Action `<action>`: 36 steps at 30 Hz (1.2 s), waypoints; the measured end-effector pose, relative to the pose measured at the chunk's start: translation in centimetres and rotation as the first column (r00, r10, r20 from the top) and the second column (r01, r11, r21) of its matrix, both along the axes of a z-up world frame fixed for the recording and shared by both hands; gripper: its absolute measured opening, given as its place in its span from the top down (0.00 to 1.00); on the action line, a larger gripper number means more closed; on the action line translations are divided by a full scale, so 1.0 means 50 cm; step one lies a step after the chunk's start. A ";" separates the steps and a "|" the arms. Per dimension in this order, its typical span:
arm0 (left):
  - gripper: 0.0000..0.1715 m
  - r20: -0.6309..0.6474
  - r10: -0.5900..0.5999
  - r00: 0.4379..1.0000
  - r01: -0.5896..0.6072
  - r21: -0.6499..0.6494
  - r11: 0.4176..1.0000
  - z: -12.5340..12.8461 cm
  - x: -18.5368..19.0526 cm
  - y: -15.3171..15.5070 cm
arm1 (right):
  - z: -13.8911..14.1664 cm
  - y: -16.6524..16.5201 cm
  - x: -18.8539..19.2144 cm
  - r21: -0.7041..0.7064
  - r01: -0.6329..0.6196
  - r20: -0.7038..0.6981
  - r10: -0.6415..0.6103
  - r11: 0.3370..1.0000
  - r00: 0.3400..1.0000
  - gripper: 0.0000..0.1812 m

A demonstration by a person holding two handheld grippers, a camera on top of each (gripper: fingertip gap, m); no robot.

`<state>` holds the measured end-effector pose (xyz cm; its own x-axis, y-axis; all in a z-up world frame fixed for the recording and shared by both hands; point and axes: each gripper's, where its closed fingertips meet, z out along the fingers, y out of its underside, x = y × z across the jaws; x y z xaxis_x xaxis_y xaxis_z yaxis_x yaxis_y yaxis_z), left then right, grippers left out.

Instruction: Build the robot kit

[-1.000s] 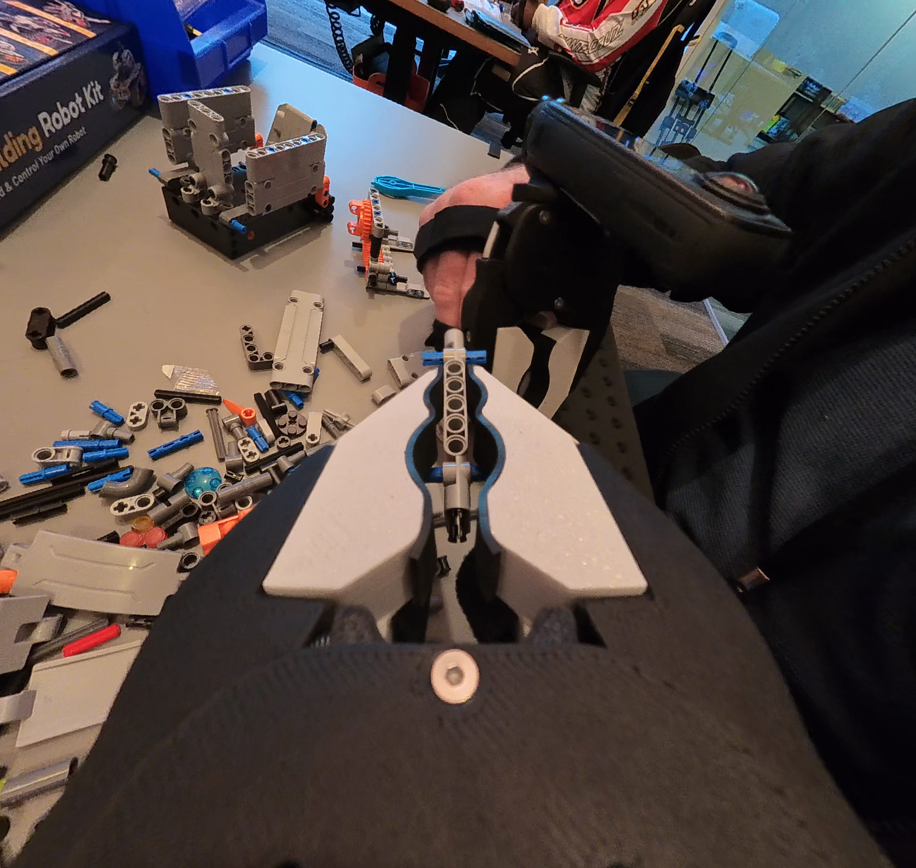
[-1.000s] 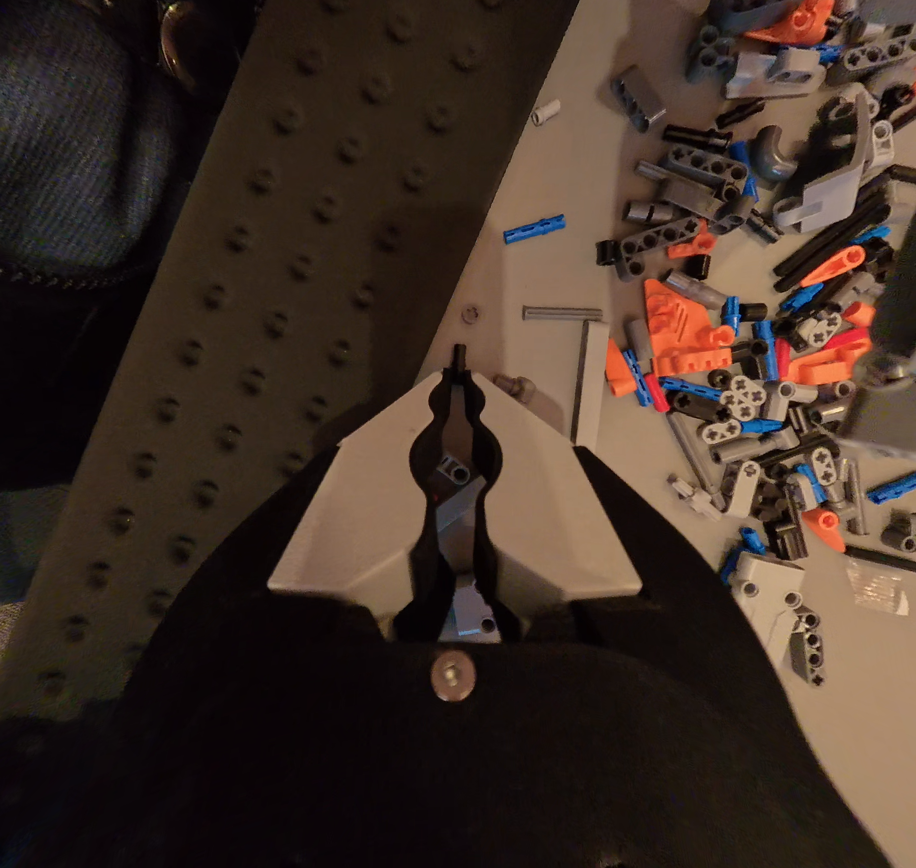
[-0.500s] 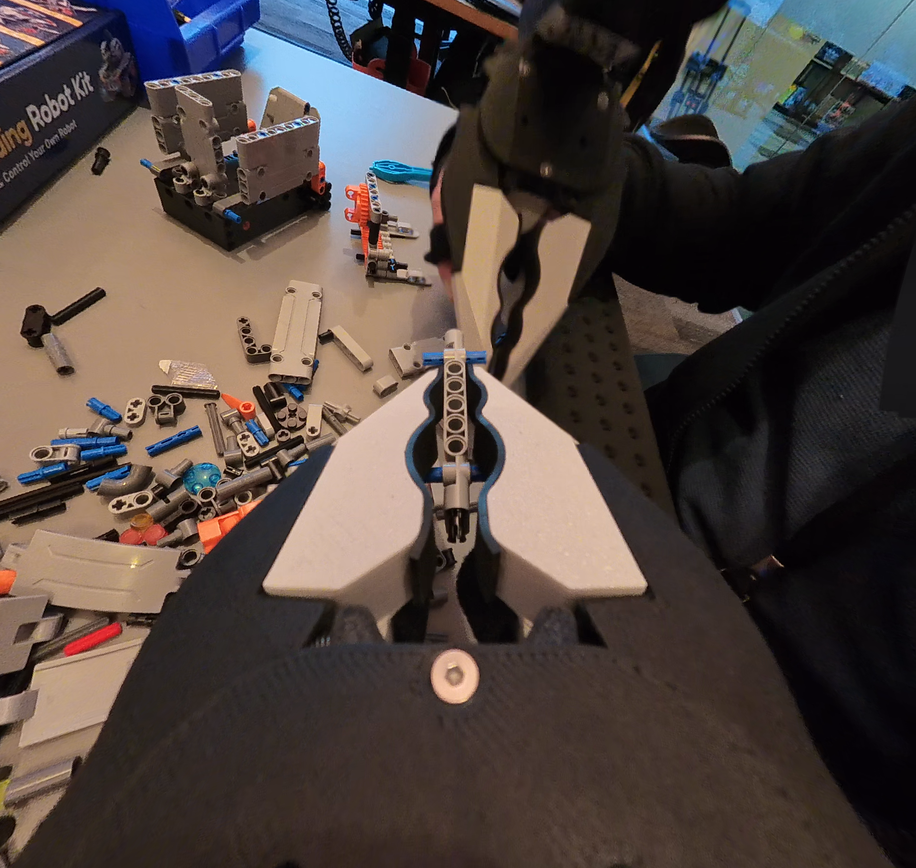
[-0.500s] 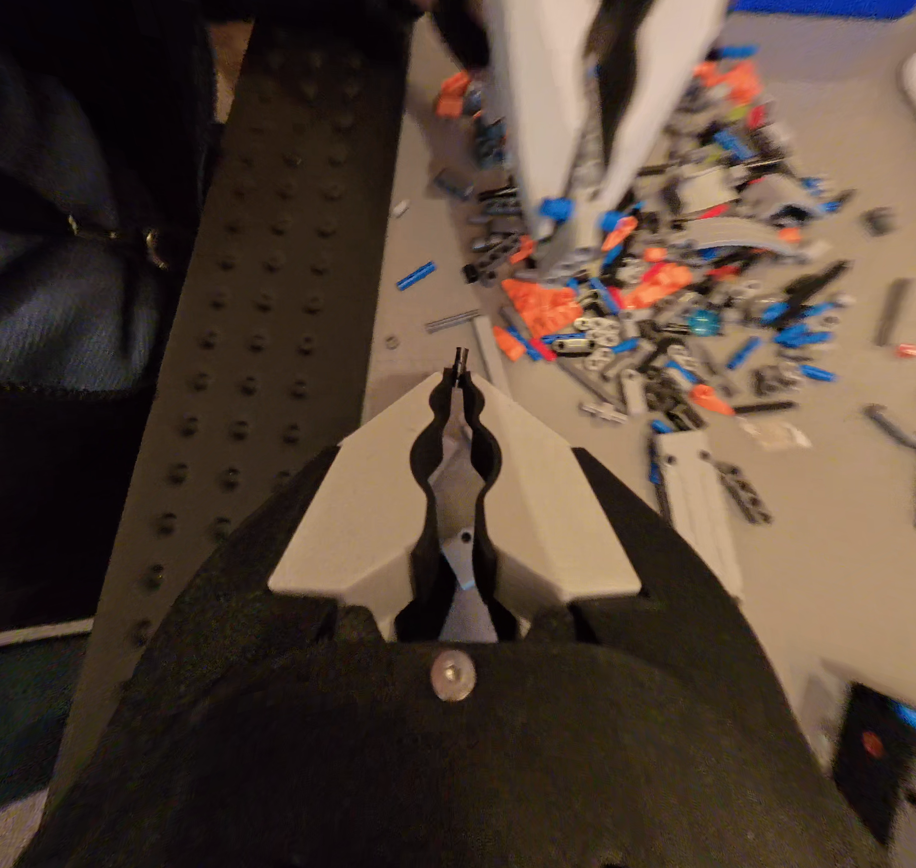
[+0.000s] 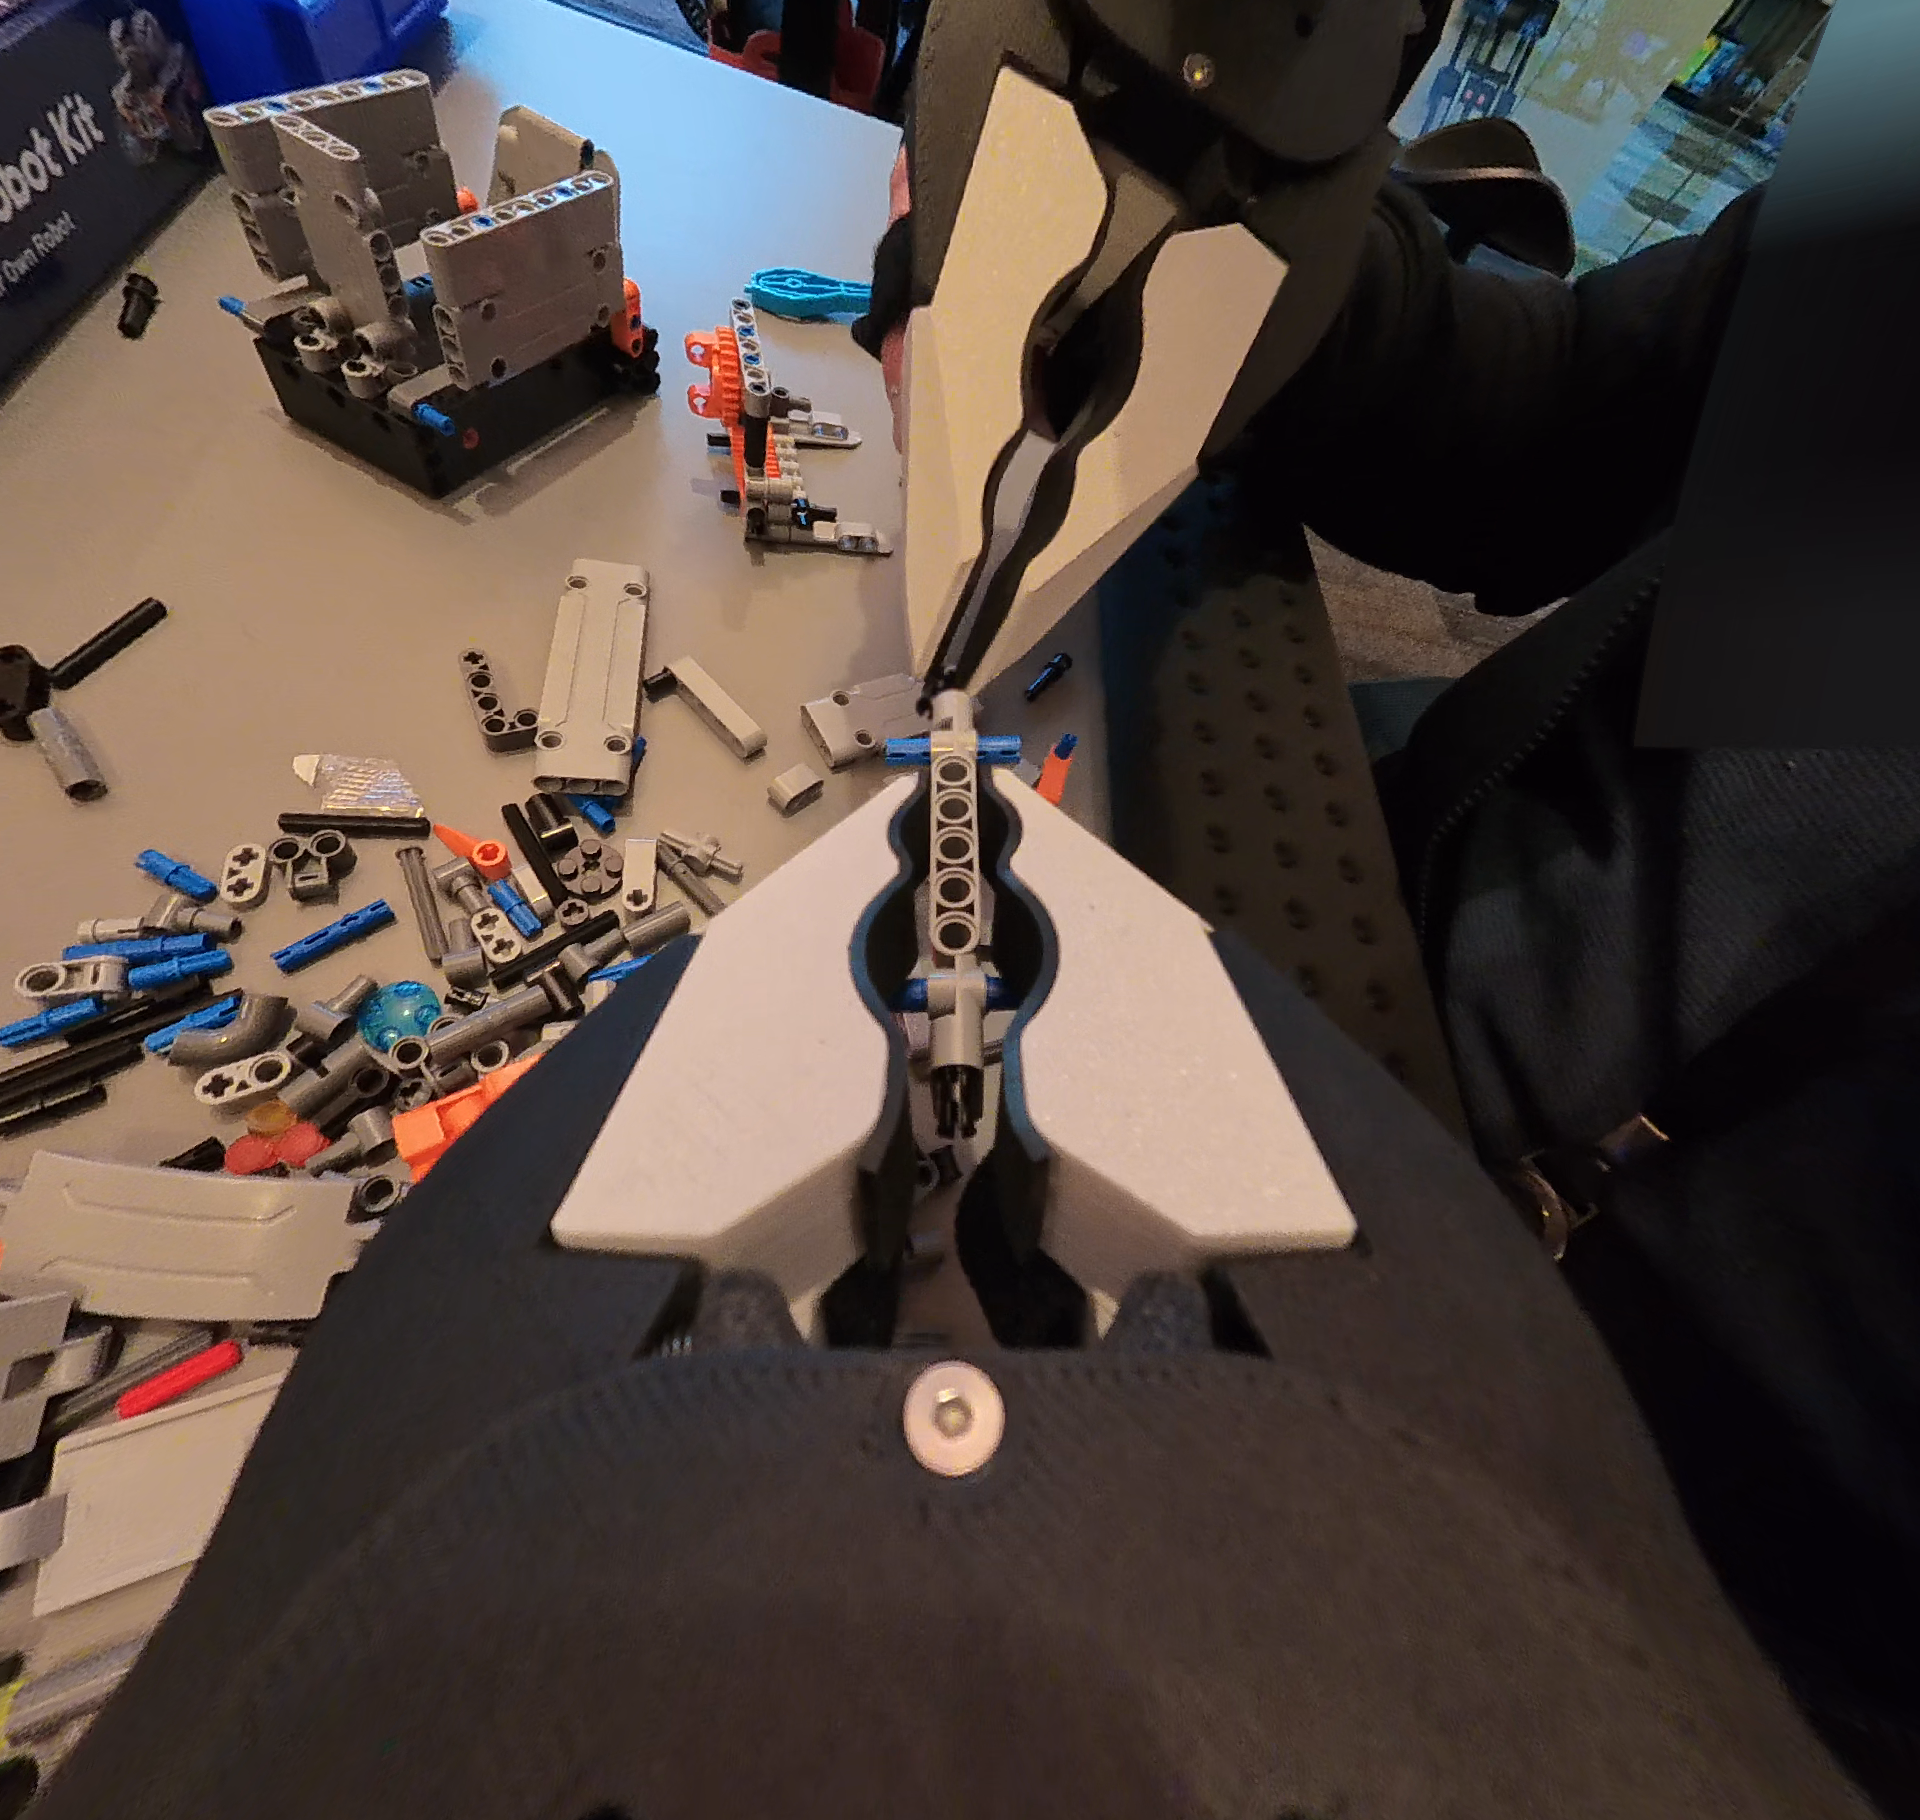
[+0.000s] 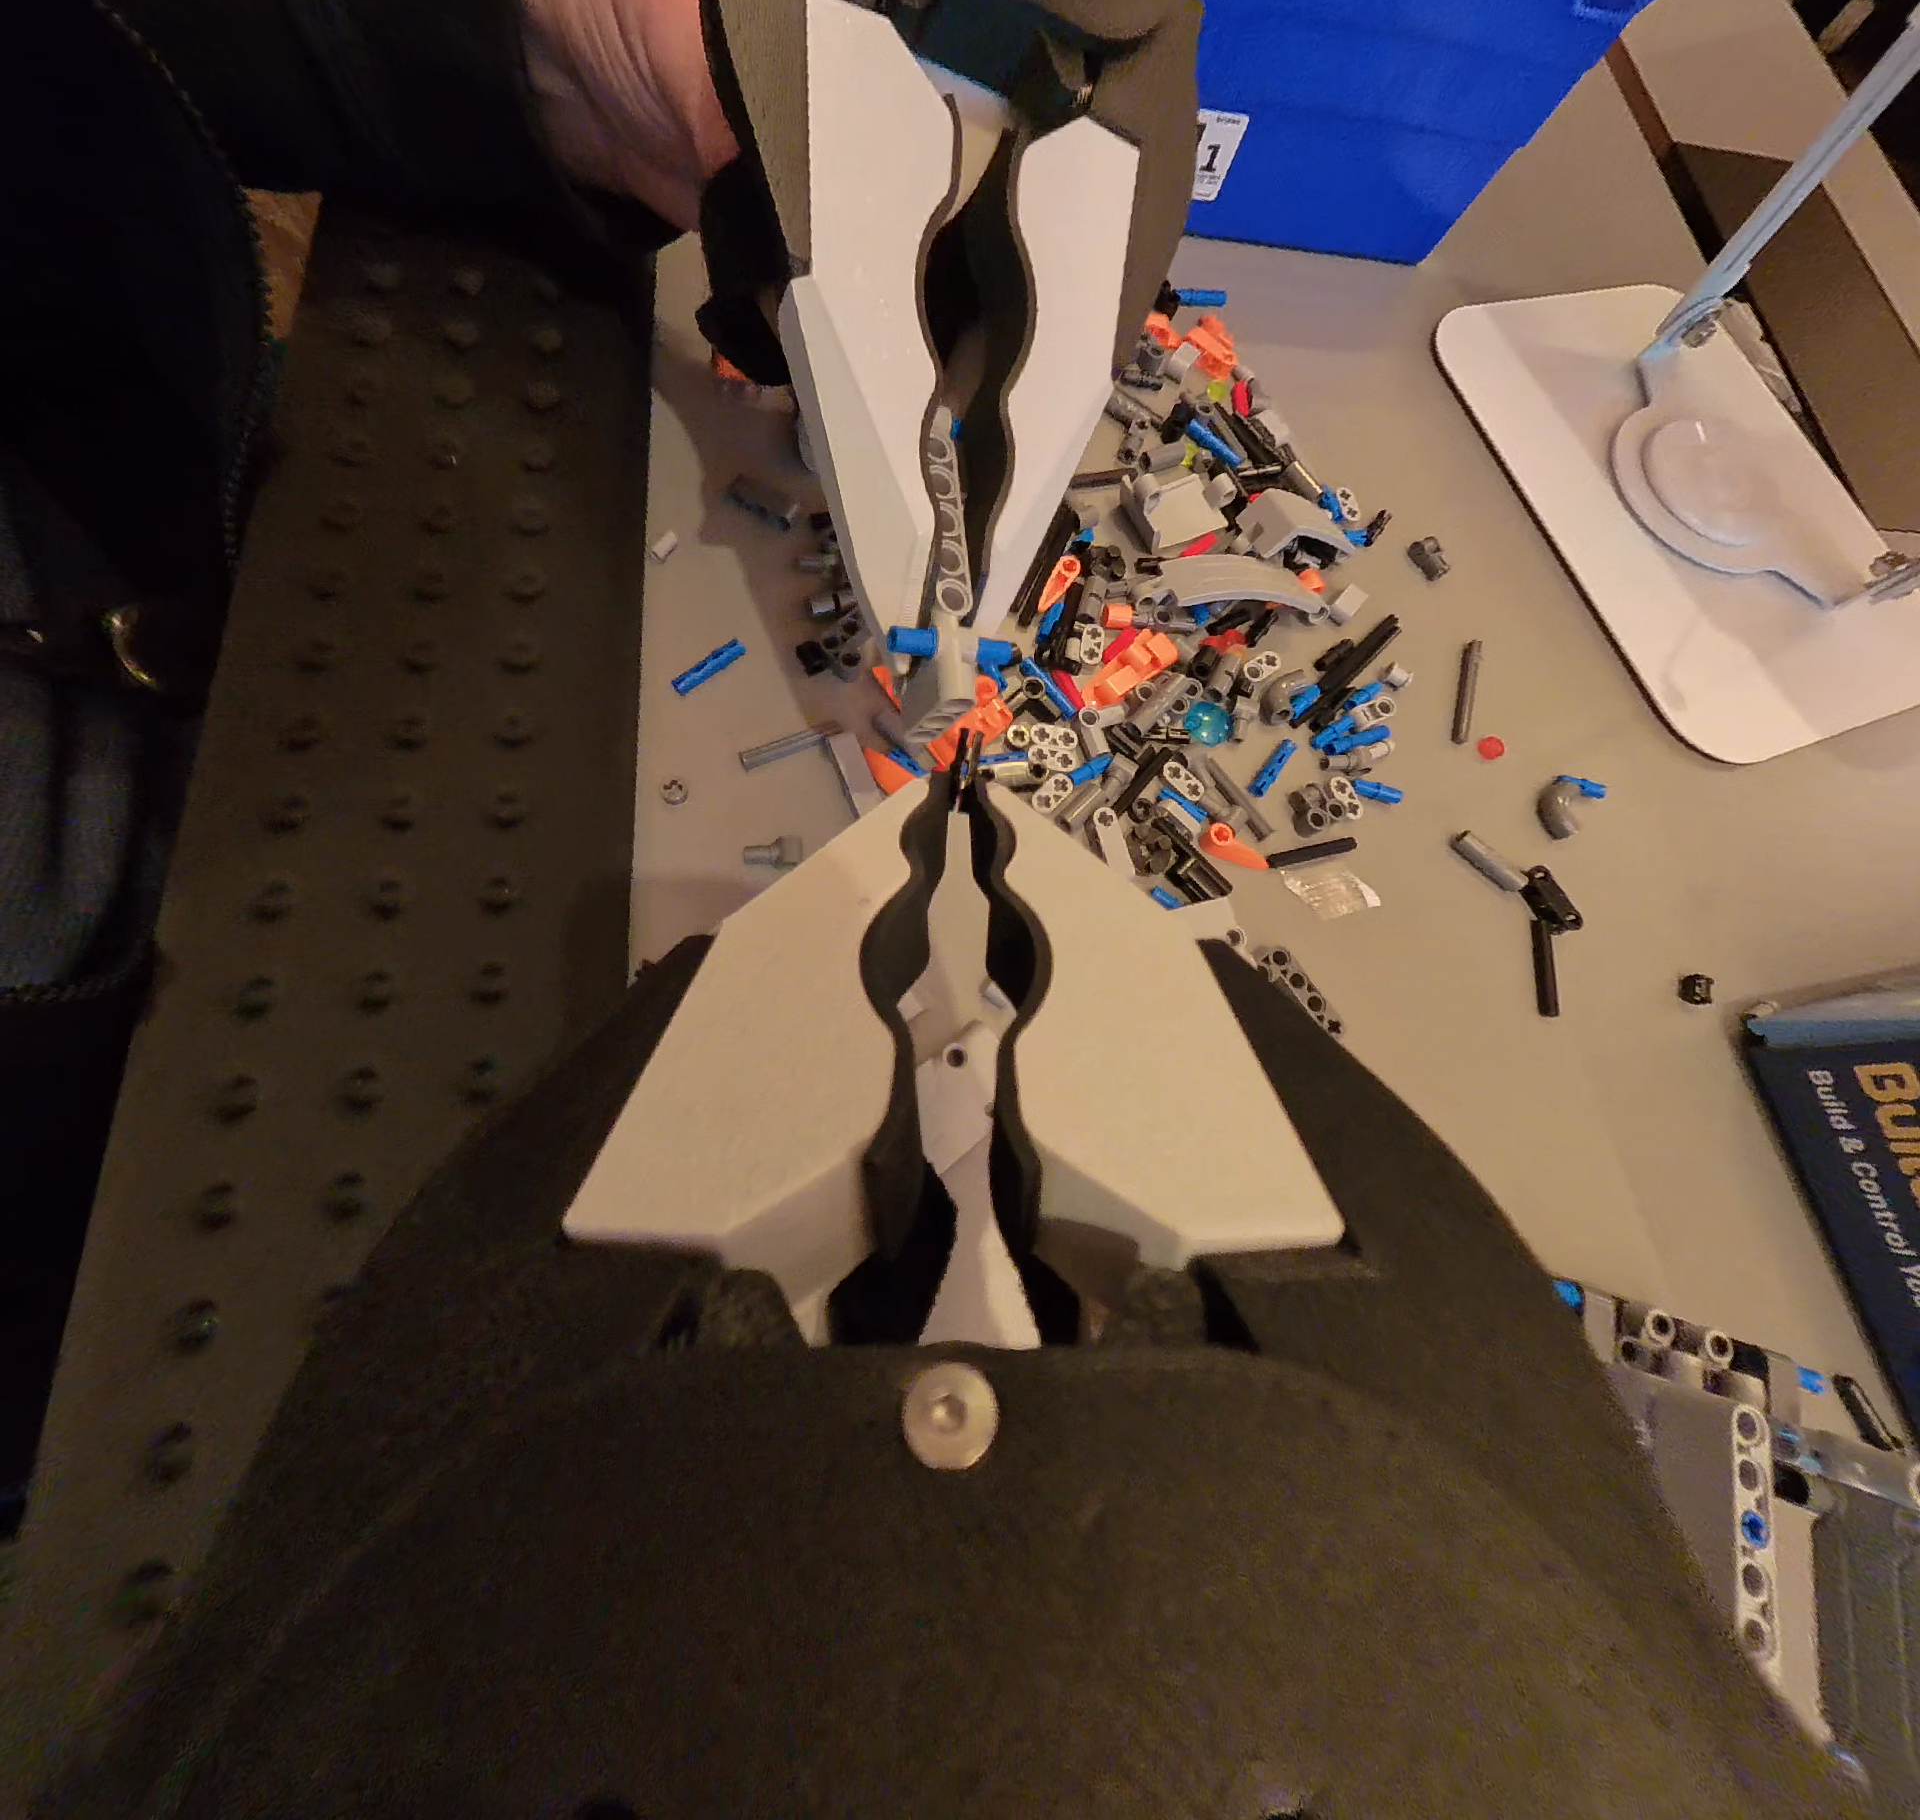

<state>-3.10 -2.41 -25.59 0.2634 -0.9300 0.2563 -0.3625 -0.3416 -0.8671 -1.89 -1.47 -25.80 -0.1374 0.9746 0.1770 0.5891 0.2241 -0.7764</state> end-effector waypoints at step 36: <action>0.97 -0.181 -0.098 0.979 0.087 -0.069 0.994 -0.071 0.017 -0.027 | -0.038 -0.055 0.014 0.044 -0.215 0.083 0.211 0.976 0.974 1.00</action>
